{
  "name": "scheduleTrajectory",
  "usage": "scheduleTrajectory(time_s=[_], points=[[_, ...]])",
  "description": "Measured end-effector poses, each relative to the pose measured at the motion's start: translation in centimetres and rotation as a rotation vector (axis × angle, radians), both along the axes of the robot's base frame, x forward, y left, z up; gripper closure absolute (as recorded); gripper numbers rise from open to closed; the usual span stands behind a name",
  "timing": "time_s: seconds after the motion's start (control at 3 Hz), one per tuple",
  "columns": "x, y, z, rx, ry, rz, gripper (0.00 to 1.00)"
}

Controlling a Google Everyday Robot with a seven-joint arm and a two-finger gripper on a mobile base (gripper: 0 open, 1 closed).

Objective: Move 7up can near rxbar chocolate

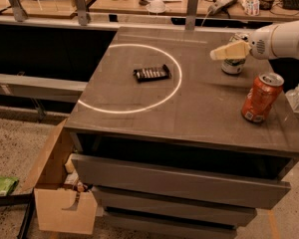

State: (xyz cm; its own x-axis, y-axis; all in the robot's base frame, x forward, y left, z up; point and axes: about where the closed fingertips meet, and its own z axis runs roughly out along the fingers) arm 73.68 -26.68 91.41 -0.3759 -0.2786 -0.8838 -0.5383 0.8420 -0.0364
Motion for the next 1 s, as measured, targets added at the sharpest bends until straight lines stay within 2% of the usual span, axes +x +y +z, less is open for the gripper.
scheduleTrajectory(time_s=[0.67,1.0], points=[[2.1,0.3,-1.7,-0.017,0.015,0.026,0.65],[1.6,2.8,1.7,0.022,0.005,0.098,0.88]])
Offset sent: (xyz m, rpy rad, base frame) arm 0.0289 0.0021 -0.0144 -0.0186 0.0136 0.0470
